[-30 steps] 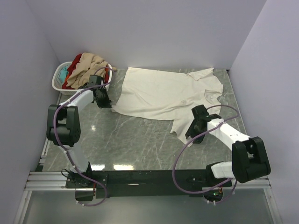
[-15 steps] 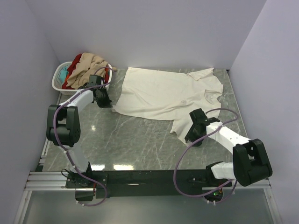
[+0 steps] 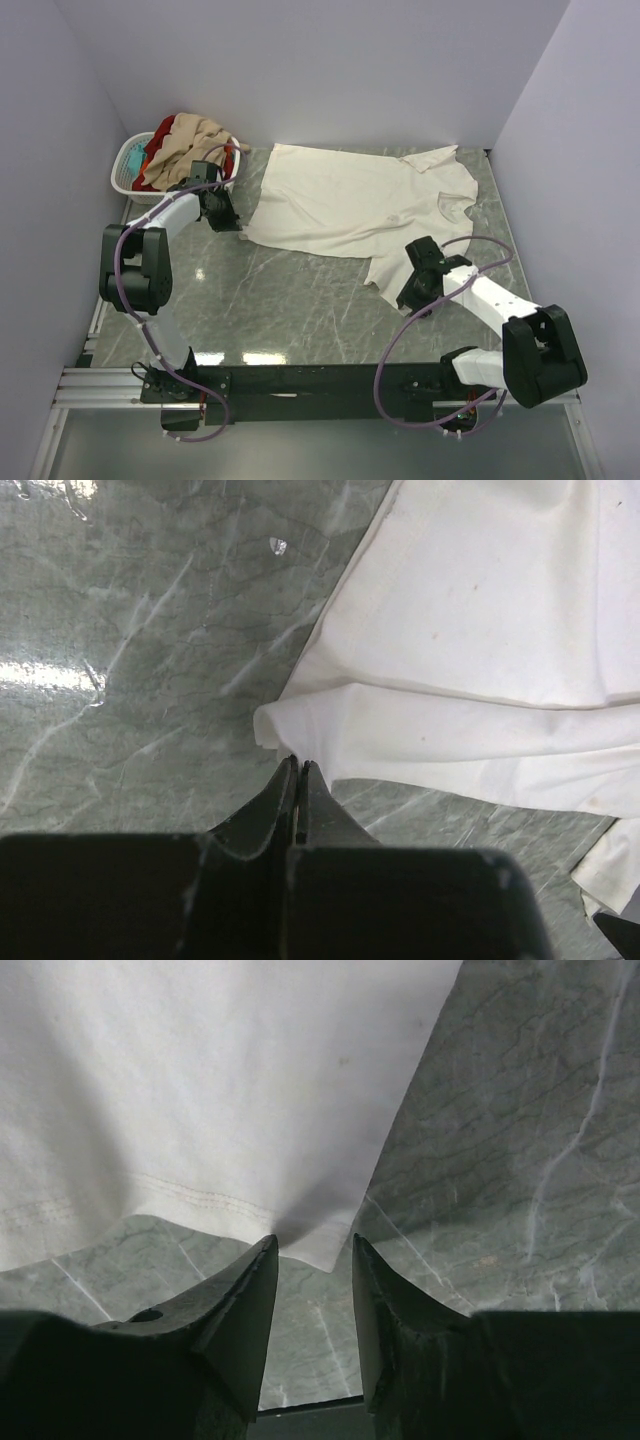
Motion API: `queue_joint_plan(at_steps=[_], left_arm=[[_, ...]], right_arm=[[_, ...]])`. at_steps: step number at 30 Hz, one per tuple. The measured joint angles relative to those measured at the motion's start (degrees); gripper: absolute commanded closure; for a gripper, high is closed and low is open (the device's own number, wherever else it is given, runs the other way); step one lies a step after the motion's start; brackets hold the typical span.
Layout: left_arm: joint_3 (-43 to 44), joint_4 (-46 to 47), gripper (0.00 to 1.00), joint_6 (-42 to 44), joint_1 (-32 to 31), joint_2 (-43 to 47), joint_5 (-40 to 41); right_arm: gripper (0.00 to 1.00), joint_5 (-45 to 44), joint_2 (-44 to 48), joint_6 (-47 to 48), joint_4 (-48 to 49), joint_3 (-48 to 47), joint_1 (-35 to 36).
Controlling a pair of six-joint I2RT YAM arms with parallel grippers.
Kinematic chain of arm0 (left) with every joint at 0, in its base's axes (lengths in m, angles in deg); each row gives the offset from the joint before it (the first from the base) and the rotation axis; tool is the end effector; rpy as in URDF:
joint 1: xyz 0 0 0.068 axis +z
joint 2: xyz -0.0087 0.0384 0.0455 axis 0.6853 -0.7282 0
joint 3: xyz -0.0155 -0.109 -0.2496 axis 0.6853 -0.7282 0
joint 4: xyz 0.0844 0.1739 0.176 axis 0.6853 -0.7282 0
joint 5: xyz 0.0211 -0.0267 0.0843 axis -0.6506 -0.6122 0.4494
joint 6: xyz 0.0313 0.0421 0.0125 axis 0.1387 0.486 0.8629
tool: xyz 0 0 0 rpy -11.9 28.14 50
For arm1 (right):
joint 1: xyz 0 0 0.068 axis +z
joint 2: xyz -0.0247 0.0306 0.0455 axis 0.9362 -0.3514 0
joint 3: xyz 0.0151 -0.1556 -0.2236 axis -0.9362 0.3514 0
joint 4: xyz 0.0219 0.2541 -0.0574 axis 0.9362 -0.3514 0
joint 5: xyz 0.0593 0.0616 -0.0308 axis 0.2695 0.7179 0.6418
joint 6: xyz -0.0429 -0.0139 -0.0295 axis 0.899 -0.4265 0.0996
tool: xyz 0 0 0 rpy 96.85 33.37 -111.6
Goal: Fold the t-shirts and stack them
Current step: Fold the tshirt
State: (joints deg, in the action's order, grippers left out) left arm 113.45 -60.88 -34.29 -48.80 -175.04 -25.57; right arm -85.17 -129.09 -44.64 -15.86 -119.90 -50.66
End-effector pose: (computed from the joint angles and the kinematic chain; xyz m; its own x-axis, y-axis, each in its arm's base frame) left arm 0.3782 -0.0432 0.2009 -0.8426 -0.3841 -0.3775 -0.2370 0.8939 -0.3805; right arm 0.1864 0.0616 0.1617 -0.8147 0.5460 -0.1953 0.5195 0.8369 0.1724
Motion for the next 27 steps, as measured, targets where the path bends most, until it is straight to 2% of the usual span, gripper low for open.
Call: queue_joint_plan(at_steps=[10, 17, 22, 27], left_arm=[[0.0, 0.0, 1.0, 0.0, 0.0, 0.0, -0.2], [0.0, 0.0, 1.0, 0.0, 0.0, 0.0, -0.2], [-0.8, -0.1, 1.0, -0.2, 0.0, 0.8, -0.2], [-2.4, -0.8, 1.0, -1.1, 0.0, 2.8, -0.2]], right_arm=[[0.68, 0.1, -0.9, -0.2, 0.5, 0.9, 0.0], [1.0, 0.5, -1.3, 0.0, 1.2, 0.9, 0.0], [1.0, 0.2, -0.3, 0.2, -0.4, 0.7, 0.0], [1.0, -1.2, 5.0, 0.6, -9.4, -2.2, 0.0]])
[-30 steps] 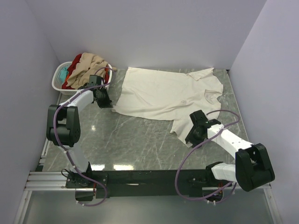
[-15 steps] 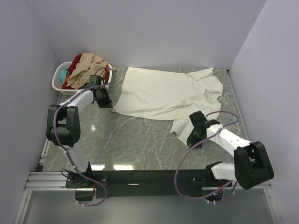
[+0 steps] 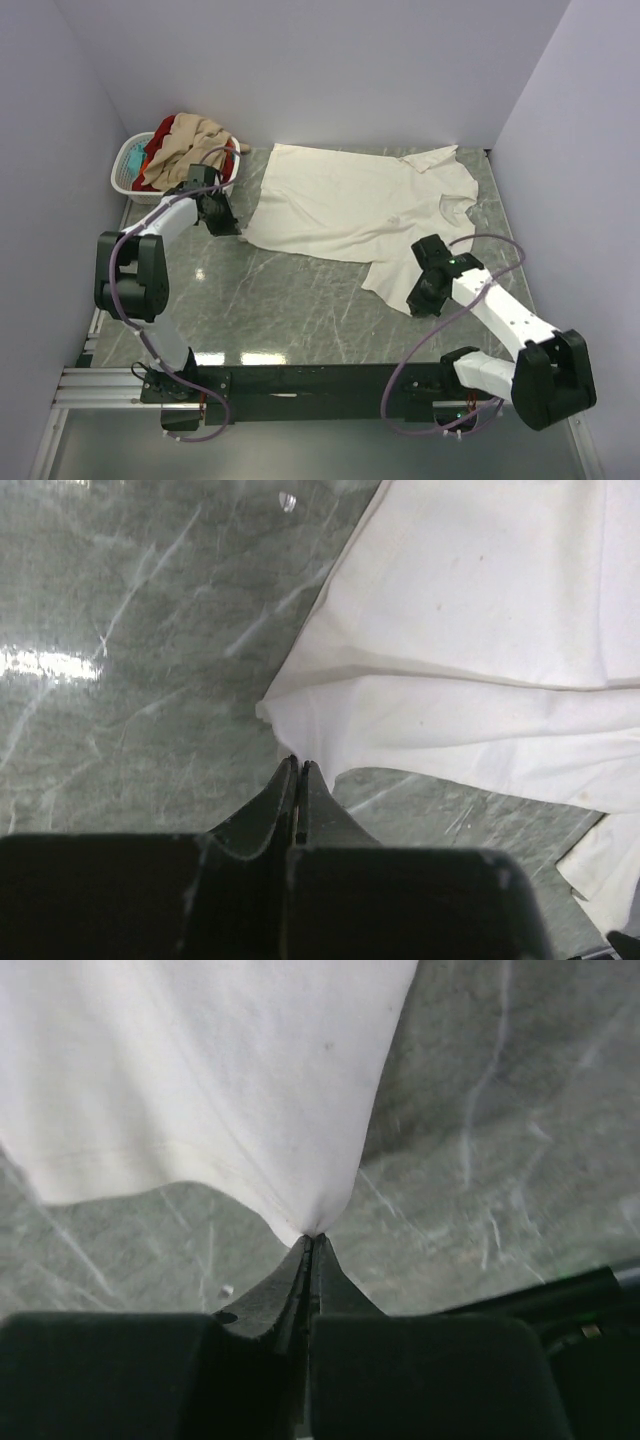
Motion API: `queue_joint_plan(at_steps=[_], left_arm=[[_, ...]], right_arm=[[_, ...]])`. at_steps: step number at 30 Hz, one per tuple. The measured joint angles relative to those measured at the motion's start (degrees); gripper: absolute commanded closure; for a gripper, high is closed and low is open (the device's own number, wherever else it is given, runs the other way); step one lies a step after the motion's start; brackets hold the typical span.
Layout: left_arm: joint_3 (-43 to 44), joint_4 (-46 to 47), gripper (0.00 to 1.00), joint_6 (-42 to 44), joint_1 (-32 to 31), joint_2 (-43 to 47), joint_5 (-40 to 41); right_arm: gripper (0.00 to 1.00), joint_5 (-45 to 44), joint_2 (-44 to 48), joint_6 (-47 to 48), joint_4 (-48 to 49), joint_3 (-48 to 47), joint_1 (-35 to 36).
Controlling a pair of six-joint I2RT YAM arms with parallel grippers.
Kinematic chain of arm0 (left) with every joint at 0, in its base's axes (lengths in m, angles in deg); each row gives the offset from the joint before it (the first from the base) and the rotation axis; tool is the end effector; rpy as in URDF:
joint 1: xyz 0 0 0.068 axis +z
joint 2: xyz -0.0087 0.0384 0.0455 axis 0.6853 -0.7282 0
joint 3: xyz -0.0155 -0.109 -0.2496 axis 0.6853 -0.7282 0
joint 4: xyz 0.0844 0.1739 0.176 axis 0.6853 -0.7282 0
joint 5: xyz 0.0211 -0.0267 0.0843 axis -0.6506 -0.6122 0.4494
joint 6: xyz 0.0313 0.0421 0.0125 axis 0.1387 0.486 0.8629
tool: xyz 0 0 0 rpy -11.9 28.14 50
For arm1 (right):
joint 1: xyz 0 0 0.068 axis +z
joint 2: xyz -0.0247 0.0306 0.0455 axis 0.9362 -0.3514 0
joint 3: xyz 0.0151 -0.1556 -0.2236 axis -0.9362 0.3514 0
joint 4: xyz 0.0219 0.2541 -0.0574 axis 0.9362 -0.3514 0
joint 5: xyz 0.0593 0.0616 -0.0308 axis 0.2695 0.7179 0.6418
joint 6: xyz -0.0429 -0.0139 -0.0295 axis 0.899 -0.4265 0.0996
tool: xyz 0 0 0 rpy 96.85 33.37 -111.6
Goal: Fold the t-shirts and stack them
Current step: Fold the tshirt
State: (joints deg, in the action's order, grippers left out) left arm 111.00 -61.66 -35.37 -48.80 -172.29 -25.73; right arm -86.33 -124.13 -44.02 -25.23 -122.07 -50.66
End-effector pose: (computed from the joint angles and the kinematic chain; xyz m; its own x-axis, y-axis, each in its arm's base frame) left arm 0.3655 -0.0420 0.2045 -0.8417 -0.4003 -0.3625 -0.2549 0.8862 -0.3868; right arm 0.1721 0.0560 0.1821 -0.8236 0.5349 -0.1887 0.5193 0.8449 0.1282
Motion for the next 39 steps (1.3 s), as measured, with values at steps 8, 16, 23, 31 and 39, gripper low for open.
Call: queue_joint_plan(at_steps=[8, 16, 23, 31, 39], left_arm=[[-4.2, -2.0, 1.0, -2.4, -0.9, 5.2, 0.0], [-7.0, -5.2, 1.0, -4.7, -7.9, 9.9, 1.6], [-9.7, -8.6, 1.0, -5.9, -8.7, 16.1, 4.5], [-10.5, -11.4, 1.0, -6.1, -8.7, 19.6, 7.0], [-11.1, -12.6, 1.0, -5.9, -8.7, 19.7, 7.4]], right_arm=[[1.0, -2.5, 8.1, -0.3, -15.1, -9.0, 0.0], [1.0, -2.7, 12.3, -1.6, -25.2, -12.6, 0.0], [1.0, -2.4, 15.1, -2.3, -27.0, -15.3, 0.0], [1.0, 1.7, 18.7, -3.6, -27.6, -15.4, 0.0], [1.0, 5.0, 21.3, -4.4, -27.9, -15.4, 0.0]])
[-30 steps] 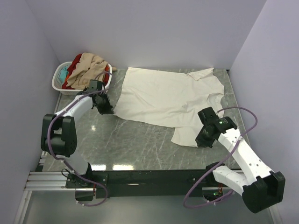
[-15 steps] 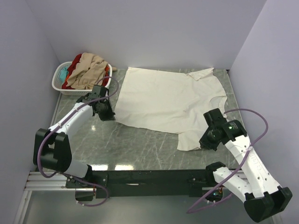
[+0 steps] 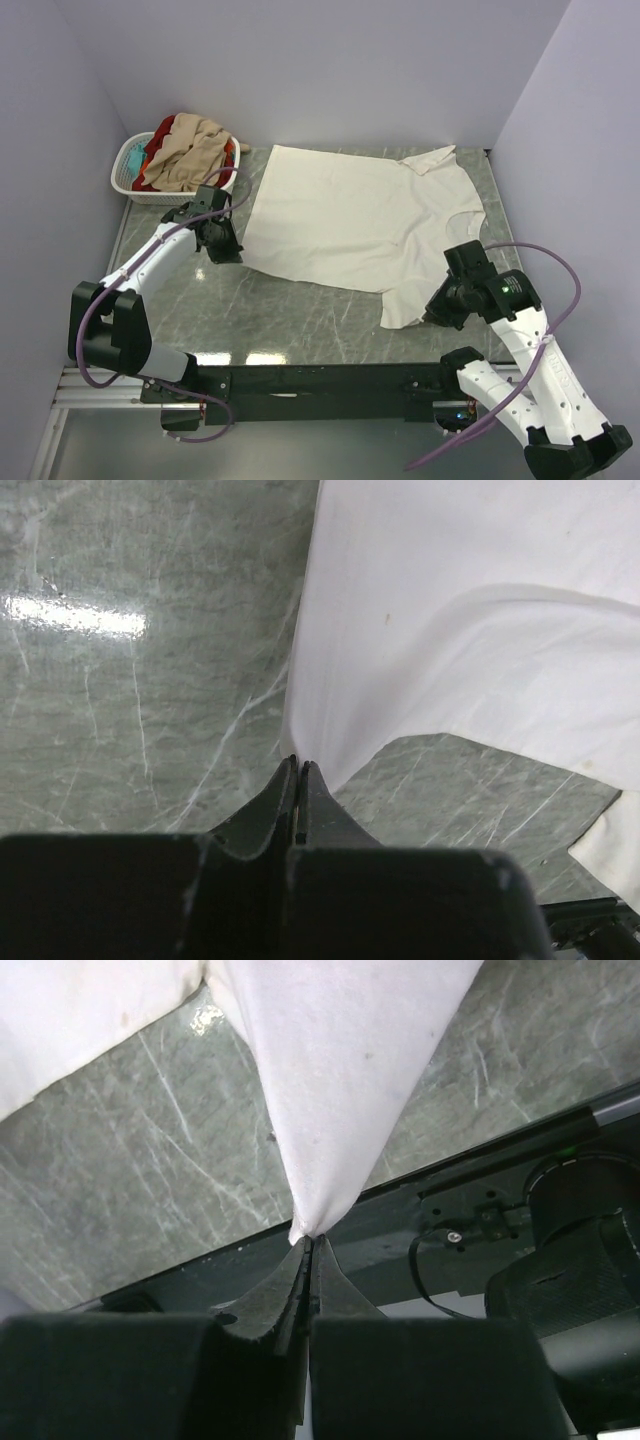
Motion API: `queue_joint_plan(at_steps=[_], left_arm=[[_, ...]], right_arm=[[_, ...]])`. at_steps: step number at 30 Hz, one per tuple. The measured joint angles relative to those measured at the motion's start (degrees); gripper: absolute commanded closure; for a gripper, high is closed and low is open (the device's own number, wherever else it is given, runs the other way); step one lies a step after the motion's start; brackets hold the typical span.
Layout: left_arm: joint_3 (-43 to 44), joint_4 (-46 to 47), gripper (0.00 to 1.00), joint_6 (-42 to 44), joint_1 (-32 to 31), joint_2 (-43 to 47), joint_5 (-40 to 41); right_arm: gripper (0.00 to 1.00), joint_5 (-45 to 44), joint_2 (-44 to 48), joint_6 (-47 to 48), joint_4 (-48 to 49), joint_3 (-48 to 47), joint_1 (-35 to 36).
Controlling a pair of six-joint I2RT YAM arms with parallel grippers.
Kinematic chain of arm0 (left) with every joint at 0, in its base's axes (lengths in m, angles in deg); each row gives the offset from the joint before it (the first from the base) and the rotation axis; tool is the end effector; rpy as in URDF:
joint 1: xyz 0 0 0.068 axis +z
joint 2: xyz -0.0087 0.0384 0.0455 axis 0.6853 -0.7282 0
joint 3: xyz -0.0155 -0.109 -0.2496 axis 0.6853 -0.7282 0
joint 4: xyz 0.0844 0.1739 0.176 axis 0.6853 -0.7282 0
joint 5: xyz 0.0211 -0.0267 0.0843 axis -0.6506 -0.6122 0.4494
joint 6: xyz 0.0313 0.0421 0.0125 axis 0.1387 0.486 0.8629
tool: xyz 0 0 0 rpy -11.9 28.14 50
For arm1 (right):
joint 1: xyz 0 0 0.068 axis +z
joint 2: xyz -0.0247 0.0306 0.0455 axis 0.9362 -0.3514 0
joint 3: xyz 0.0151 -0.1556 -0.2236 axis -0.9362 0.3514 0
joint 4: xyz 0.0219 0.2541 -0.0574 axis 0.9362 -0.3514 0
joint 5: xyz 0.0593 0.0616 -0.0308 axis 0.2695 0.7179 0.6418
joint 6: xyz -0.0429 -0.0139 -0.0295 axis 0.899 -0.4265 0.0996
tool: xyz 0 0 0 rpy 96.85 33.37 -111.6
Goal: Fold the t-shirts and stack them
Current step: Fold the tshirt
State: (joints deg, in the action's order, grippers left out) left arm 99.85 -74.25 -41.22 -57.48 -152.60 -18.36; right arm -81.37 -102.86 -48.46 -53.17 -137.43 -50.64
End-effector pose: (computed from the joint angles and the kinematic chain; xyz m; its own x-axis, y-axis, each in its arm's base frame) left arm 0.2703 -0.0706 0.2392 -0.8666 -0.3721 -0.3324 -0.2781 0.9133 -0.2975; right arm 0.1019 0.0354 0.2901 -0.7747 0.6023 -0.1927 0.5347 0.7865 0.3090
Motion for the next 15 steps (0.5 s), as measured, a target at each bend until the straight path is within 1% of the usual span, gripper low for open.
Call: queue_joint_plan(at_steps=[8, 11, 15], left_arm=[[-0.1, -0.9, 0.99, 1.5, 0.0, -0.9, 0.3], [-0.1, -0.9, 1.0, 2.1, 0.1, -3.4, 0.3], [0.2, -1.1, 1.0, 3.4, 0.5, -8.2, 0.3]], right_arm=[[1.0, 1.2, 0.5, -0.6, 0.0, 1.1, 0.0], [1.0, 0.3, -1.0, -0.5, -0.4, 1.4, 0.0], [1.0, -1.9, -5.2, 0.3, -0.5, 1.3, 0.0]])
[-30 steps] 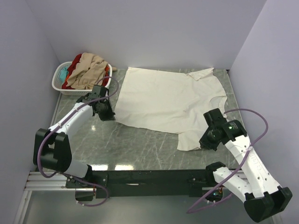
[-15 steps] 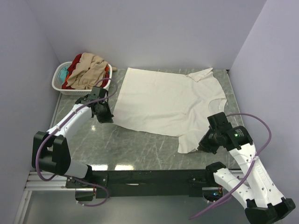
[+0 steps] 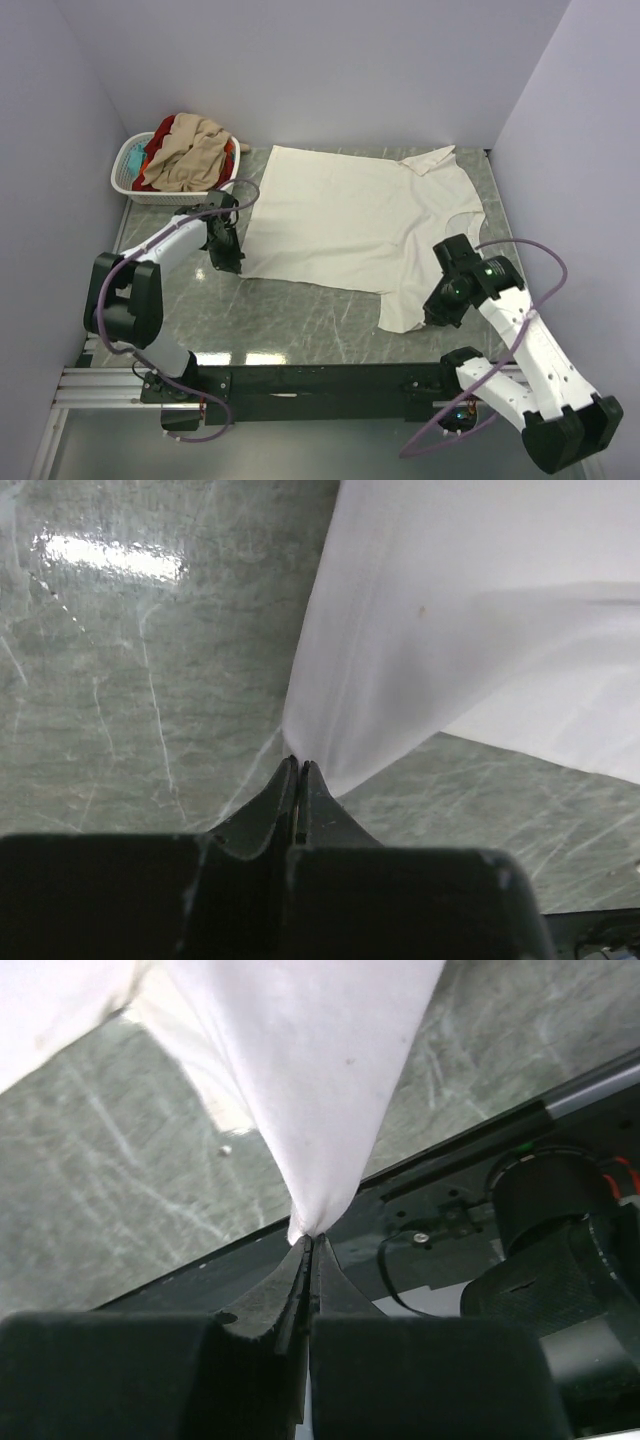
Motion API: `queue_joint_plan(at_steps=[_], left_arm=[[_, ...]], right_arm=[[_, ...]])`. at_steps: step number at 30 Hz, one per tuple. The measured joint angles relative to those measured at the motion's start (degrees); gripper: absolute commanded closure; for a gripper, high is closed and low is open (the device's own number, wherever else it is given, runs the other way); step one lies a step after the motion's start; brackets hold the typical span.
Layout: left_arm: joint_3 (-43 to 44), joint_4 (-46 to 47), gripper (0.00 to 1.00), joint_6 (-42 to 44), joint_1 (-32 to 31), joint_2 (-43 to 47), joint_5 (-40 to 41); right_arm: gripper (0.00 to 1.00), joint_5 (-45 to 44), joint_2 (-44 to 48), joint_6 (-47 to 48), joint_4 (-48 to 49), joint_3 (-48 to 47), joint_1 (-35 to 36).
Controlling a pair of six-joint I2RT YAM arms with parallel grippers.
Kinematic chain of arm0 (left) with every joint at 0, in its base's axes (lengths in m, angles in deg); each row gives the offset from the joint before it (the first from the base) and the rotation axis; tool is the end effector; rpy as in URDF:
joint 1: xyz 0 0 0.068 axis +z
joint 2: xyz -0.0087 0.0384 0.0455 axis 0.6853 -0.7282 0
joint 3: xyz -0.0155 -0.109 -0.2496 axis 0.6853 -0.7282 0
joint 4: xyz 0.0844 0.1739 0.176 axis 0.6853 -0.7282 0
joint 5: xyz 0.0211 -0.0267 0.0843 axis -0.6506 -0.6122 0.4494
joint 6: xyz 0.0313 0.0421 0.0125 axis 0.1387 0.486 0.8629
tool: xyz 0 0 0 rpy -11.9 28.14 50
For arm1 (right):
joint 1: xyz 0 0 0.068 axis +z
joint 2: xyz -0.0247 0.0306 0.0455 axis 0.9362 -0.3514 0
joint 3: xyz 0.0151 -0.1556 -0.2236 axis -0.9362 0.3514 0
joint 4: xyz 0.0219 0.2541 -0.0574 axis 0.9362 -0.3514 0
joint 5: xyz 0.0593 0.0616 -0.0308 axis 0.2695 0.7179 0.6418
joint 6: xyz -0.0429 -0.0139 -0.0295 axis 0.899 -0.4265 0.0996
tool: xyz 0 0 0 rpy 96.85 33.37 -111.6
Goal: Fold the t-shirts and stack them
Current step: Fold the tshirt
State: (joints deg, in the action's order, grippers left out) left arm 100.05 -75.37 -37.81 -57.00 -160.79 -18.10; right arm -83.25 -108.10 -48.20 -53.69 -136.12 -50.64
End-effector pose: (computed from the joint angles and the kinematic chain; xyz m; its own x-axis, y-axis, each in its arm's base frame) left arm 0.2844 -0.0715 0.2013 -0.9225 -0.3140 -0.2244 -0.2721 0.9415 -0.1990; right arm 0.1154 0.0388 0.2749 -0.7896 0.5946 -0.1518 0.5660 0.8012 0.1943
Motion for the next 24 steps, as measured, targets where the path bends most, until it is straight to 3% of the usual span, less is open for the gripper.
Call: queue_joint_plan(at_steps=[13, 24], left_arm=[[6.8, -1.0, 1.0, 2.8, 4.3, -3.7, -2.5], [14.9, -0.9, 1.0, 2.5, 4.4, -10.7, -8.1]], right_arm=[[1.0, -2.5, -12.0, 2.2, 1.4, -3.8, -1.2], [1.0, -2.8, -21.8, 10.0, 5.5, -16.4, -13.5]])
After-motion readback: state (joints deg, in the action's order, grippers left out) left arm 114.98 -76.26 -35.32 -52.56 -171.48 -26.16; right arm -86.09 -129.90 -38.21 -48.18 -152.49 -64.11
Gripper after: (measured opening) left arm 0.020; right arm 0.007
